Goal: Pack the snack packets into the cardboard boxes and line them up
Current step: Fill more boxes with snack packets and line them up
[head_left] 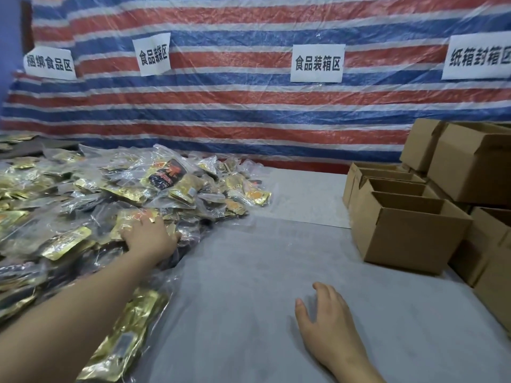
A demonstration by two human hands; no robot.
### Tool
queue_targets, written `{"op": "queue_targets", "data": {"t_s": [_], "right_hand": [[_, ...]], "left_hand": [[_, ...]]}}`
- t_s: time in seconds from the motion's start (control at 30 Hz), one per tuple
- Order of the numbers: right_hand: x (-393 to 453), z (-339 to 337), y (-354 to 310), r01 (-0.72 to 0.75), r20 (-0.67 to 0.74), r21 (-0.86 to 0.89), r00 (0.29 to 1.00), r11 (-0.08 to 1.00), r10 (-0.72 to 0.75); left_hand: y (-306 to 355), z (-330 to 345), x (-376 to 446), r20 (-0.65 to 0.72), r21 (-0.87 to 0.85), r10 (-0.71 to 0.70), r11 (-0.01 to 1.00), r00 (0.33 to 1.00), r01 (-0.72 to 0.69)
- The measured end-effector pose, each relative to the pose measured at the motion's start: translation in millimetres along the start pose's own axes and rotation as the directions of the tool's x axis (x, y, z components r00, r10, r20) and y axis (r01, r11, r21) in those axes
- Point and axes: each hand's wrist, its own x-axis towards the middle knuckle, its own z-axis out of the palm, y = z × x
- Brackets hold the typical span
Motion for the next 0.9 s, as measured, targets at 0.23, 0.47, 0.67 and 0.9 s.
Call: {"op": "queue_targets", "data": {"t_s": [0.23, 0.47, 0.67, 0.9], "right_hand": [[1, -11, 3, -0.02, -0.006, 0.068, 1.0, 0.997, 0.02], [0, -17, -2, -0.125, -0.002, 0.307, 0.991, 0.944, 0.132], [5, -11, 4, -0.105, -0.048, 0.34, 0.991, 0.935, 0.129], [2, -19, 7, -0.14, -0.137, 0.443, 0.965, 0.886, 0.221]], "left_hand": [[22, 14, 9, -0.071, 0.106, 0.069, 0.992, 0.995, -0.062], [39, 12, 1, -0.199, 0.012, 0.275, 0.96, 0.941, -0.278], [114, 13, -101, -0.284, -0.184, 0.522, 0.794, 0.805, -0.58], [171, 31, -202, -0.216, -0.577, 0.566, 0.583, 0.796, -0.572]]}}
